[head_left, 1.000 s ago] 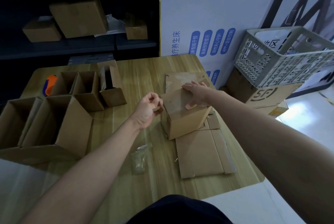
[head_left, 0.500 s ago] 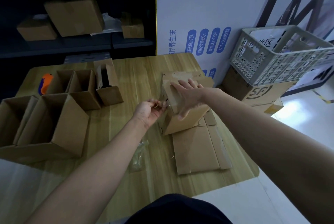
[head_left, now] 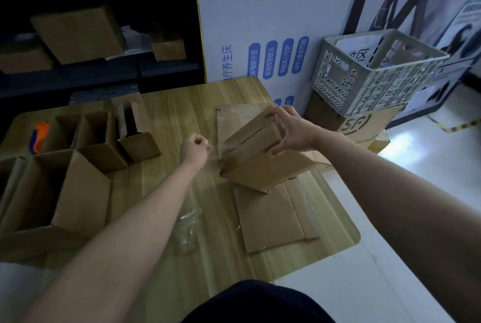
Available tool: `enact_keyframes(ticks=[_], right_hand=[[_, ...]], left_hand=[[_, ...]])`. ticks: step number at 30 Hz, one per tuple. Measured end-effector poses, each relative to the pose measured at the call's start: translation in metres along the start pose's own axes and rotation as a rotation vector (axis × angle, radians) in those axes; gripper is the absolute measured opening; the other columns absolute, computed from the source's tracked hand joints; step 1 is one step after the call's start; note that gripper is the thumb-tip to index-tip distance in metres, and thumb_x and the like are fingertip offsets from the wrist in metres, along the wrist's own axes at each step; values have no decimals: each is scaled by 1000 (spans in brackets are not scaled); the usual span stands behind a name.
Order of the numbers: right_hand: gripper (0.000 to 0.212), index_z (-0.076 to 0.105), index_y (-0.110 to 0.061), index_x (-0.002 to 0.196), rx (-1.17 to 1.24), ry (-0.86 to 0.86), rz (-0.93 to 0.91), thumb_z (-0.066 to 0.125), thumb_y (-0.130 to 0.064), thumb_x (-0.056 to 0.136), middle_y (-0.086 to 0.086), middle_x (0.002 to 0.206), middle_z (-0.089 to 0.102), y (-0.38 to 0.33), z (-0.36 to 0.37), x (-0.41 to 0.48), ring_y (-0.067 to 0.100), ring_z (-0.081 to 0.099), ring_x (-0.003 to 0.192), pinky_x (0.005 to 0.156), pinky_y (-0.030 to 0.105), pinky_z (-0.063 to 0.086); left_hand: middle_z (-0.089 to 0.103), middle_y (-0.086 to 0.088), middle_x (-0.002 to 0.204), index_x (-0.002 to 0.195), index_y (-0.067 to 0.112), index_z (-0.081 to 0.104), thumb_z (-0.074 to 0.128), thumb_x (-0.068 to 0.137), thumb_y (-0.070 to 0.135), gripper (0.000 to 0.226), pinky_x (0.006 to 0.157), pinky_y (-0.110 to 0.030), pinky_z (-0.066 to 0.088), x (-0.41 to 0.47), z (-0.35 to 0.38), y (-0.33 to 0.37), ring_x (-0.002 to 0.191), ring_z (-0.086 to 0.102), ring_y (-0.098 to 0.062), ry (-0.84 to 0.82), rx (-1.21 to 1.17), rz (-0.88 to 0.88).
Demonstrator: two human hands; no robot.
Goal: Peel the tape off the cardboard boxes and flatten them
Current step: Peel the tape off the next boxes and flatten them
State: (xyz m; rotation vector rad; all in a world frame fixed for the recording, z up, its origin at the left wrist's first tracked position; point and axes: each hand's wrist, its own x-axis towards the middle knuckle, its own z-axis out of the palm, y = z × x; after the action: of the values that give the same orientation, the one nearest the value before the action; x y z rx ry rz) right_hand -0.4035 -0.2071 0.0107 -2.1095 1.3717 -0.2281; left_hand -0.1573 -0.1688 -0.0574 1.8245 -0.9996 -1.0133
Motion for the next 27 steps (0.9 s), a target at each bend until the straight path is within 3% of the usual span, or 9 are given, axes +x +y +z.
enact_keyframes(ticks=[2,4,6,8,12,15,17,21,27], right_hand=[[90,28,-41,125,-6,26,10,86,-34,57,-14,125,20,6,-5,-2,23,37,117,90,30,43],[90,28,-37,125,-33,33,10,87,-35,56,-11,127,22,7,-6,-1,22,39,116,94,33,44],[91,27,-34,125,-57,34,14,87,-36,56,-9,127,23,6,-5,-1,22,41,113,95,37,46],[92,27,-29,126,-68,41,27,87,-36,57,-10,127,22,8,-6,-3,22,42,112,93,36,47],[102,23,-18,136,-77,32,71,86,-40,58,-13,147,5,15,-10,-10,16,33,125,101,32,39],[105,23,-12,138,-241,28,105,82,-47,59,-3,149,13,21,-16,-17,21,13,139,113,39,25],[105,25,-17,138,-403,32,161,79,-54,55,1,142,25,23,-20,-24,26,15,134,114,45,20],[129,-3,-30,150,-601,-77,299,75,-66,53,5,157,9,32,-12,-32,34,-16,143,108,59,-14],[142,-22,-28,146,-434,-142,268,76,-68,52,0,159,-1,20,27,-26,29,-13,144,113,59,-6]], left_hand=[[65,-17,87,81,13,62,39,101,28,33,77,-33,49,-7,4,1,79,58,-31,-107,147,93],[57,-17,69,65,13,55,37,96,52,53,90,-46,48,-15,15,9,75,59,-36,-207,271,181],[61,-15,87,71,13,57,48,84,66,55,95,-47,45,-18,30,21,94,60,-37,-277,326,207],[60,-5,104,98,12,60,60,81,60,52,82,-32,46,-19,43,27,97,59,-23,-310,311,171],[57,-1,75,83,5,61,58,92,29,26,59,-28,37,-21,57,32,66,50,-13,-178,259,287],[61,-6,72,79,3,60,54,94,14,19,71,-37,52,-24,63,37,66,58,-18,-215,-53,165],[61,-5,75,77,7,56,52,94,11,18,79,-38,54,-27,64,42,73,62,-18,-297,-243,91],[67,-12,84,77,10,50,43,97,5,22,80,-40,56,-33,59,48,83,65,-25,-450,-682,-97],[65,-12,68,79,5,49,35,103,13,28,75,-45,57,-47,57,51,80,65,-33,-537,-730,-214]])
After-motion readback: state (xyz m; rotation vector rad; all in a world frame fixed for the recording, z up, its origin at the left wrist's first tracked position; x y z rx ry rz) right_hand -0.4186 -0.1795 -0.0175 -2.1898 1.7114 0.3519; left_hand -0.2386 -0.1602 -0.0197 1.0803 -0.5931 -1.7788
